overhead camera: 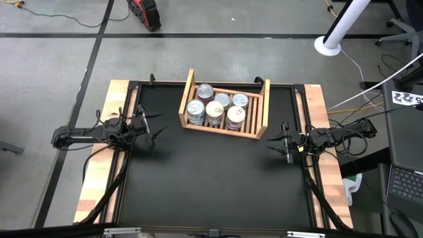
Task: Stack canned seafood by type on shelf
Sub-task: Return to Home Position
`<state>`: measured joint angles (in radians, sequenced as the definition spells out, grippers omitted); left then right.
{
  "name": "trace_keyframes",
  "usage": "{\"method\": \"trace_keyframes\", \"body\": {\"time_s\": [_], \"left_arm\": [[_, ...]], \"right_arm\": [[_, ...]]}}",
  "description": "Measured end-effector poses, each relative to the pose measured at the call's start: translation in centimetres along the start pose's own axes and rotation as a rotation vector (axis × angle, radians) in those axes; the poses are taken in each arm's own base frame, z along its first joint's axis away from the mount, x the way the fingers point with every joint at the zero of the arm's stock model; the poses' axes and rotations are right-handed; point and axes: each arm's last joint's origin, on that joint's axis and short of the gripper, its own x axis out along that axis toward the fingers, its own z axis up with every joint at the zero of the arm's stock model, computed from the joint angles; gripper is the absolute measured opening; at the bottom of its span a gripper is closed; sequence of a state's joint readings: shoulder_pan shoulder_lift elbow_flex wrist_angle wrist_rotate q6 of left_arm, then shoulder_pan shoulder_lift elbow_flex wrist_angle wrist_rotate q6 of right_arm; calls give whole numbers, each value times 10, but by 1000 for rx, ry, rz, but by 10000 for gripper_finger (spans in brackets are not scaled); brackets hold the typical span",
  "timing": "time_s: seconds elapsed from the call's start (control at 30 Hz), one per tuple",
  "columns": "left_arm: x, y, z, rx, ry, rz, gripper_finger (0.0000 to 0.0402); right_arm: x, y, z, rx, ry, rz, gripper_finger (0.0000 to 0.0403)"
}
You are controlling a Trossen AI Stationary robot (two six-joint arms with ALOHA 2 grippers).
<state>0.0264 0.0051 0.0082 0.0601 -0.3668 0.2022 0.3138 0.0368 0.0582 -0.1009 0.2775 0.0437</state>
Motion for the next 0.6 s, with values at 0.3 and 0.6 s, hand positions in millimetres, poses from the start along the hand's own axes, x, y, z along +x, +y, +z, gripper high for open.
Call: {"method": "trace_keyframes", "body": {"time_s": [0.3,0.6], "left_arm": [[1,3,0,-32,4,27,275],[1,3,0,-33,4,28,275]], "right_arm": [[0,0,0,0,0,0,136],[0,0,0,0,-1,1,136]]}}
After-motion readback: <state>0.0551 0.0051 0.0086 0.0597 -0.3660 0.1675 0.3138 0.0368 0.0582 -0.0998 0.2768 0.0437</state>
